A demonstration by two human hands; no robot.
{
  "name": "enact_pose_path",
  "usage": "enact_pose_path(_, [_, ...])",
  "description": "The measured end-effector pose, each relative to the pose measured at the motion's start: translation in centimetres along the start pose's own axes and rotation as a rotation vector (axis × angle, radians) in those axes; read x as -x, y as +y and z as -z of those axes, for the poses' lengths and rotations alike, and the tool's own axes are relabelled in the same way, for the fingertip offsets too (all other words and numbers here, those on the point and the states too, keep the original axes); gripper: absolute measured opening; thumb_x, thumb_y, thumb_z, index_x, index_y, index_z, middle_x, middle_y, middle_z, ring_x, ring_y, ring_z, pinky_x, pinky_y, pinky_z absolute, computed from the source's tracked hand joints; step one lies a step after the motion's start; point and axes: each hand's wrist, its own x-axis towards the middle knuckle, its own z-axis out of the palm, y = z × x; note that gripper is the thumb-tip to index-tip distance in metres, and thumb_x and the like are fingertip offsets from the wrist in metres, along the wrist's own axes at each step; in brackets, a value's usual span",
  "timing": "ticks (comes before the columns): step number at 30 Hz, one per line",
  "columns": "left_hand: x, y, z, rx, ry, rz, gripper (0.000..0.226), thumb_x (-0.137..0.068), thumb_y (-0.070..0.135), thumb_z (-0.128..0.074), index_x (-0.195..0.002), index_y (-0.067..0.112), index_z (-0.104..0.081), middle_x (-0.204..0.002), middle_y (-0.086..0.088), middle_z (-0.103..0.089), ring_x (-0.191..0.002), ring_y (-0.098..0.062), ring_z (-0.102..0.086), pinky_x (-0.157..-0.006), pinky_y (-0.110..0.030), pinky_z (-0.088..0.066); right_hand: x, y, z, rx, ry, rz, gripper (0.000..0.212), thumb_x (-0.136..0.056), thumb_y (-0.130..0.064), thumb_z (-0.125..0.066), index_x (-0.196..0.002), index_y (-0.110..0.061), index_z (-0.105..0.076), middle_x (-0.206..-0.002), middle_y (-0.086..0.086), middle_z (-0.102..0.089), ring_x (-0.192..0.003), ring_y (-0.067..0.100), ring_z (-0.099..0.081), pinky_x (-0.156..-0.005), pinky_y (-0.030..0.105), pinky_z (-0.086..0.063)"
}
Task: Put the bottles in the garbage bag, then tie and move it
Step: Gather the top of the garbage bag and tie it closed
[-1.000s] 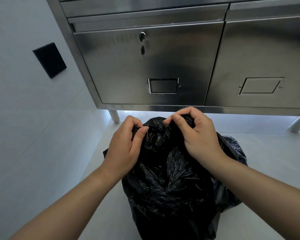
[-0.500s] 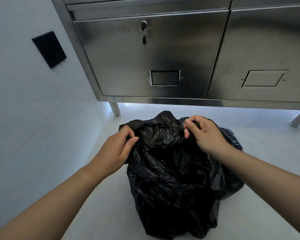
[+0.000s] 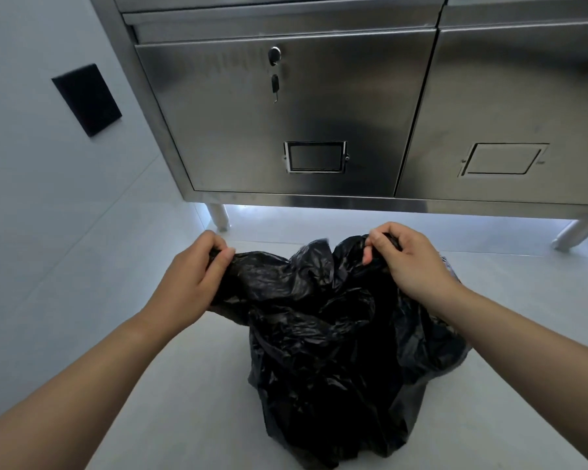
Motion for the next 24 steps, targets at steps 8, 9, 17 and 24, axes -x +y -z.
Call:
enact_pose_path(8, [-0.5, 2.8, -1.7, 0.274, -0.185, 0.115, 0.025, -0.087, 0.033, -0.030, -0.082, 0.027, -0.054, -0.070, 0.003, -0.056, -0.063, -0.001, -0.049, -0.059, -0.010, -0.037, -0.3, -2.5, -0.8, -0.193, -0.293, -0.191, 0.033, -0.087, -0.014, -0.035, -0.075, -0.020, -0.064, -0.084, -0.006, -0.073, -0.073, 0.004, -0.062, -0.063, 0.016, -0.044])
enact_pose_path(9, [-0.4, 2.7, -1.6, 0.248, -0.205, 0.104, 0.028, -0.085, 0.029, -0.028, -0.083, 0.027, -0.055, -0.075, 0.004, -0.057, -0.068, -0.001, -0.051, -0.063, -0.010, -0.037, -0.4, -2.6, -0.9, -0.203, -0.332, -0.213, 0.032, -0.085, -0.009, -0.034, -0.081, -0.017, -0.064, -0.084, -0.006, -0.074, -0.076, 0.003, -0.064, -0.062, 0.013, -0.045])
enact_pose_path(17, [0.7, 1.1, -1.6, -0.078, -0.337, 0.076, 0.028, -0.085, 0.027, -0.060, -0.110, 0.039, -0.054, -0.097, 0.023, -0.059, -0.075, 0.009, -0.055, -0.069, -0.007, -0.037, 0.0, -1.8, -2.4, -0.060, -0.428, -0.122, 0.031, -0.095, -0.007, -0.046, -0.109, -0.026, -0.065, -0.117, -0.004, -0.062, -0.100, 0.021, -0.064, -0.089, 0.033, -0.054])
enact_pose_path(24, [1.7, 0.1, -1.1, 0.059, -0.141, 0.292, 0.023, -0.064, 0.035, -0.082, -0.080, 0.040, -0.066, -0.078, 0.023, -0.070, -0.077, 0.012, -0.061, -0.063, 0.001, -0.040, 0.4, -1.5, -4.2, -0.157, -0.190, -0.012, 0.017, -0.080, -0.017, -0.070, -0.082, -0.029, -0.058, -0.089, -0.002, -0.067, -0.086, 0.021, -0.066, -0.071, 0.036, -0.058])
